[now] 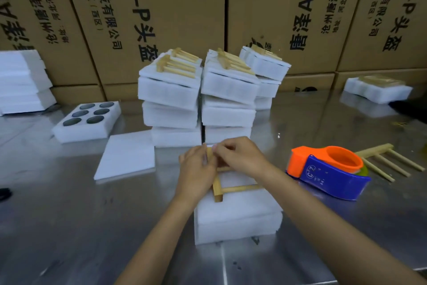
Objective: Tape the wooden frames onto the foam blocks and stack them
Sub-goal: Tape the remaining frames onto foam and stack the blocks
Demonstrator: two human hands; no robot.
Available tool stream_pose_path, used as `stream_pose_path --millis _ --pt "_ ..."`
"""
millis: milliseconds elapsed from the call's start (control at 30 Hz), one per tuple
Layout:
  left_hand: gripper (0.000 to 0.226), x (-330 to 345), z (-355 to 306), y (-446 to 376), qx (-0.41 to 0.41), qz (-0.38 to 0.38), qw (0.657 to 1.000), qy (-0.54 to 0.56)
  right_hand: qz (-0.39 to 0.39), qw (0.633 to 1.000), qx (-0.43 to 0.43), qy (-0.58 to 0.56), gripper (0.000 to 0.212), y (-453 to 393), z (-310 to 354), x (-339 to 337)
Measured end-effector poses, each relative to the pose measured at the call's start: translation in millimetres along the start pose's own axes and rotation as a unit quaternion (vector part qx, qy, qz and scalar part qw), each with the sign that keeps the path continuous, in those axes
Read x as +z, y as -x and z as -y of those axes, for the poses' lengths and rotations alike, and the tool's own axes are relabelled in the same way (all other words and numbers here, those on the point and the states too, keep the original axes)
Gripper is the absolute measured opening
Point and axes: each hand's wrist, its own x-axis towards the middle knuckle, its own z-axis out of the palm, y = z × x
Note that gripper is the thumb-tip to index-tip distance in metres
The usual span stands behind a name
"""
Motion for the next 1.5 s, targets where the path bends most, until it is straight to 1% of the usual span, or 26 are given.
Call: stream_pose_path --millis 67,133,167,233,300,333,367,400,433,467,500,567,667,800,933,967,1033,1100,1133,1167,1200,1267,1300,1333,1400,1500 --pt "0.027 -0.5 2.5 -1.9 -0.005 0.007 1.000 0.016 0.000 1.000 -0.027 0.005 0.022 6.9 -10.3 1.5" --pt "0.033 -0.2 3.2 -3.3 -0.009 0.004 1.000 0.020 -0.024 0.998 -0.050 -0.005 0.019 13.0 -14.7 0.2" --pt "0.036 0.3 3.6 -3.5 -0.010 0.005 1.000 0.021 -0.050 0.997 -0.062 0.004 0.017 15.4 -17.6 -3.0" --pt "0.038 1.8 6.6 -3.8 -0.010 0.006 0.999 0.033 -0.137 0.985 -0.085 0.060 0.016 19.9 -28.3 -17.9" --pt "0.040 2.1 8.3 -2.7 -0.021 0.014 0.998 0.054 -0.258 0.950 -0.078 0.157 0.018 27.3 -45.3 -44.9" --pt "0.042 2.3 8.8 -2.6 -0.027 0.017 0.998 0.062 -0.324 0.925 -0.049 0.194 0.018 31.2 -57.6 -62.1" --pt "0.044 2.6 8.7 -2.7 -0.030 0.020 0.997 0.066 -0.389 0.897 -0.004 0.211 0.018 35.0 -70.9 -79.4" --pt "0.046 3.1 8.0 -2.4 -0.029 0.020 0.997 0.066 -0.443 0.869 0.048 0.214 0.024 38.9 -83.2 -93.9" --pt "0.047 3.6 6.9 -2.0 -0.032 0.020 0.997 0.067 -0.471 0.850 0.095 0.216 0.034 41.7 -93.5 -103.8" --pt "0.048 3.8 6.7 -1.9 -0.036 0.018 0.997 0.070 -0.468 0.843 0.122 0.234 0.040 43.5 -101.6 -108.8" --pt "0.047 4.0 6.9 -2.2 -0.037 0.017 0.997 0.070 -0.449 0.844 0.129 0.263 0.040 44.7 -107.5 -109.9" --pt "0.045 4.5 7.9 -2.5 -0.035 0.019 0.997 0.061 -0.419 0.842 0.107 0.322 0.030 43.9 -114.2 -107.2" --pt "0.044 4.8 8.2 -2.0 -0.033 0.020 0.998 0.055 -0.430 0.820 0.091 0.367 0.031 38.8 -114.3 -102.4" --pt "0.043 6.2 7.7 -1.2 -0.031 0.011 0.998 0.062 -0.436 0.790 0.049 0.428 0.030 38.7 -122.7 -96.5" --pt "0.041 0.9 3.0 -0.2 -0.037 0.025 0.998 0.048 -0.406 0.801 0.010 0.439 0.027 39.5 -122.5 -107.0" --pt "0.038 -3.6 1.4 -0.8 -0.047 0.031 0.997 0.055 -0.401 0.808 0.002 0.432 0.024 40.5 -120.5 -110.6" --pt "0.027 -15.5 -3.9 -3.2 -0.065 0.024 0.993 0.101 -0.419 0.824 -0.020 0.380 0.020 42.9 -113.0 -116.2" --pt "0.019 -27.5 -14.7 -2.7 -0.055 -0.009 0.988 0.144 -0.433 0.851 -0.052 0.291 0.024 44.2 -97.3 -119.6" --pt "0.019 -32.3 -24.1 -0.4 -0.037 -0.016 0.987 0.152 -0.437 0.858 -0.074 0.258 0.026 45.1 -86.7 -120.9" --pt "0.021 -35.4 -35.9 1.7 -0.012 -0.006 0.986 0.165 -0.442 0.859 -0.102 0.239 0.026 45.2 -74.7 -122.4" --pt "0.023 -36.5 -49.4 3.6 0.018 0.025 0.983 0.181 -0.444 0.857 -0.131 0.227 0.026 44.6 -61.9 -123.7" --pt "0.030 -34.6 -78.2 8.6 0.062 0.121 0.972 0.191 -0.441 0.855 -0.183 0.202 0.027 42.7 -36.4 -125.1" --pt "0.034 -33.0 -91.5 11.5 0.068 0.164 0.965 0.194 -0.437 0.855 -0.202 0.192 0.027 41.5 -24.4 -125.3" --pt "0.036 -31.4 -102.6 13.9 0.067 0.191 0.957 0.208 -0.433 0.854 -0.218 0.189 0.027 40.7 -14.4 -125.5" --pt "0.035 -31.0 -116.1 15.9 0.044 0.200 0.942 0.267 -0.429 0.851 -0.238 0.188 0.028 39.6 -0.3 -125.2" --pt "0.030 -34.5 -117.5 14.5 -0.007 0.177 0.923 0.343 -0.426 0.852 -0.240 0.189 0.029 40.0 9.8 -125.4"
